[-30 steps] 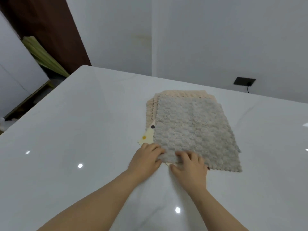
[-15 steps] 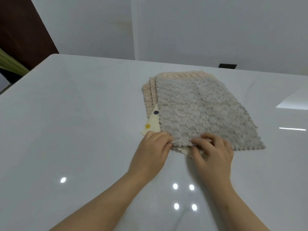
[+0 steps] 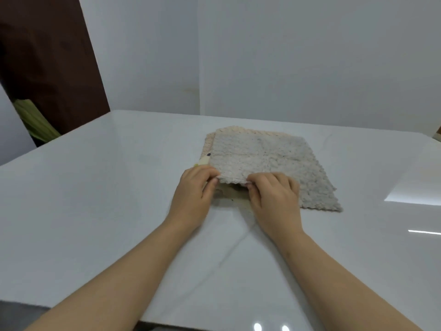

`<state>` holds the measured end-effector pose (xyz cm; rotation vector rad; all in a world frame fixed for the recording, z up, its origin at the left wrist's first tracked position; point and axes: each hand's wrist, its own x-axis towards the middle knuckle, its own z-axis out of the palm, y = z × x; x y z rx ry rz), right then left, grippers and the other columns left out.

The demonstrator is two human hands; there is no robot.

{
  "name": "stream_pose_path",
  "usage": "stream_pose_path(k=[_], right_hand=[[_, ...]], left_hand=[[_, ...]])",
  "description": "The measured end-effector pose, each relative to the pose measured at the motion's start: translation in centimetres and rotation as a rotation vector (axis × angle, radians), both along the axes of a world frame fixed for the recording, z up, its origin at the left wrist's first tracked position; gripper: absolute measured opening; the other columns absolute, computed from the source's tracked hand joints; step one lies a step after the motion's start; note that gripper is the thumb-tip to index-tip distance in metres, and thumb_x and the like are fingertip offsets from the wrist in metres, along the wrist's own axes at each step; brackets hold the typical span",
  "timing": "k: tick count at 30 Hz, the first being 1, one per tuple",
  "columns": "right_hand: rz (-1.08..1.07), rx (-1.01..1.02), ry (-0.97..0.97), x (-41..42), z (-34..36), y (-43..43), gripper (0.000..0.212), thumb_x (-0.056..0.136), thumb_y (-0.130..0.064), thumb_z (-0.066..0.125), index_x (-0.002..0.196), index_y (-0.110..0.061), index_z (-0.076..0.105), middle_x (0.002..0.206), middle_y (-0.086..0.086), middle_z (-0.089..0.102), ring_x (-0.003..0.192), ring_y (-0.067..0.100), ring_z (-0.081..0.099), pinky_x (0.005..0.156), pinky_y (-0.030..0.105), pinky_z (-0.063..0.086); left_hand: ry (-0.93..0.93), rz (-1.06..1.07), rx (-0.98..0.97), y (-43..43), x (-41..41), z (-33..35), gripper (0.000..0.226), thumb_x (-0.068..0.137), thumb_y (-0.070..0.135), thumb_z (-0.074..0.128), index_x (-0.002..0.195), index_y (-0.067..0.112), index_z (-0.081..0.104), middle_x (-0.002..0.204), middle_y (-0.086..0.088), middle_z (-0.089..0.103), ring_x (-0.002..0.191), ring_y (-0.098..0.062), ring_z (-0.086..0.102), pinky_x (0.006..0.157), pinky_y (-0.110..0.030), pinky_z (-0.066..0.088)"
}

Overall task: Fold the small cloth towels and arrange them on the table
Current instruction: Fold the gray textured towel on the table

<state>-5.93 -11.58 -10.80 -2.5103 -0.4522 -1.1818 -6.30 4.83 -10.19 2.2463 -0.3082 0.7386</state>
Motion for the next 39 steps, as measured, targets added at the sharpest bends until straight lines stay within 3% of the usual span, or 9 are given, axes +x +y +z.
stream_pose_path(k=[3, 6, 10, 14, 18, 23, 32, 36, 39], right_hand=[[-0.086, -0.068, 0.214, -1.3, 0.2, 0.0, 0.032, 0.078, -0.015, 0.051, 0.108, -0.02, 0.062, 0.11, 0.0, 0.065, 0.104, 0.029, 0.058, 0.089, 0.036, 0.033], [-0.11, -0.035, 0.469, -1.5, 0.6, -0.5, 0.047, 0.083, -0.017, 0.048, 0.128, -0.031, 0.043, 0.14, -0.005, 0.039, 0.13, 0.022, 0.029, 0.103, 0.035, 0.018], [-0.097, -0.076, 0.531, 0.2, 1.0, -0.6, 0.045, 0.086, -0.039, 0.051, 0.129, -0.033, 0.042, 0.14, -0.008, 0.037, 0.132, 0.02, 0.026, 0.106, 0.036, 0.018], [-0.131, -0.032, 0.563, 2.5, 1.1, -1.5, 0.048, 0.084, -0.022, 0.048, 0.13, -0.034, 0.04, 0.144, -0.009, 0.036, 0.134, 0.019, 0.025, 0.108, 0.038, 0.017], [-0.136, -0.052, 0.635, 5.3, 1.2, -2.5, 0.056, 0.088, -0.023, 0.044, 0.14, -0.037, 0.029, 0.149, -0.008, 0.03, 0.137, 0.02, 0.023, 0.109, 0.042, 0.018], [-0.116, -0.082, 0.659, 10.1, 1.1, -3.4, 0.054, 0.09, -0.024, 0.041, 0.141, -0.038, 0.029, 0.151, -0.008, 0.03, 0.139, 0.018, 0.023, 0.111, 0.041, 0.016], [-0.086, 0.01, 0.593, 14.1, 1.2, -3.4, 0.055, 0.089, -0.02, 0.043, 0.139, -0.037, 0.03, 0.147, -0.011, 0.036, 0.136, 0.016, 0.027, 0.11, 0.04, 0.017], [-0.146, 0.141, 0.398, 13.6, 1.3, -3.7, 0.049, 0.085, -0.013, 0.047, 0.131, -0.03, 0.045, 0.134, -0.008, 0.05, 0.128, 0.018, 0.036, 0.104, 0.032, 0.016], [-0.201, 0.201, 0.074, 12.9, 1.4, -4.1, 0.036, 0.071, -0.01, 0.048, 0.099, -0.021, 0.068, 0.101, -0.002, 0.07, 0.101, 0.025, 0.056, 0.085, 0.03, 0.023]], left_hand=[[0.165, 0.007, -0.026, 0.7, -1.7, 0.0, 0.02, 0.094, 0.013, 0.045, 0.103, 0.009, 0.063, 0.1, 0.001, 0.061, 0.09, -0.011, 0.048, 0.069, -0.011, 0.031], [0.254, 0.013, 0.004, 0.8, -2.0, -0.3, 0.02, 0.095, 0.013, 0.044, 0.105, 0.011, 0.061, 0.102, -0.002, 0.061, 0.091, -0.012, 0.049, 0.07, -0.017, 0.03], [0.303, 0.033, 0.012, 0.6, -0.2, 0.2, 0.02, 0.095, 0.014, 0.042, 0.103, 0.011, 0.06, 0.1, -0.001, 0.061, 0.09, -0.014, 0.05, 0.067, -0.02, 0.029], [0.358, 0.043, 0.101, 0.2, 2.9, 0.3, 0.02, 0.095, 0.017, 0.04, 0.107, 0.017, 0.056, 0.106, 0.002, 0.057, 0.099, -0.018, 0.053, 0.076, -0.026, 0.037], [0.321, 0.035, 0.386, -1.0, 5.7, 0.0, 0.04, 0.093, 0.028, 0.042, 0.132, 0.036, 0.038, 0.139, 0.015, 0.04, 0.126, -0.014, 0.039, 0.095, -0.033, 0.038], [0.278, 0.117, 0.486, -2.1, 10.5, -0.4, 0.037, 0.096, 0.029, 0.033, 0.13, 0.039, 0.044, 0.133, 0.017, 0.045, 0.124, -0.013, 0.038, 0.089, -0.032, 0.04], [0.342, 0.069, 0.112, -1.7, 15.3, -0.2, 0.032, 0.093, 0.022, 0.041, 0.113, 0.037, 0.06, 0.12, 0.017, 0.059, 0.115, -0.012, 0.049, 0.091, -0.031, 0.043], [0.381, -0.127, -0.304, -0.9, 15.0, 0.3, 0.037, 0.093, 0.01, 0.043, 0.094, 0.042, 0.063, 0.118, 0.008, 0.061, 0.116, -0.015, 0.053, 0.097, -0.027, 0.04], [0.233, -0.083, -0.423, -0.8, 13.5, 1.1, 0.045, 0.093, 0.004, 0.04, 0.092, 0.044, 0.06, 0.12, 0.004, 0.06, 0.114, -0.014, 0.053, 0.094, -0.025, 0.04]])
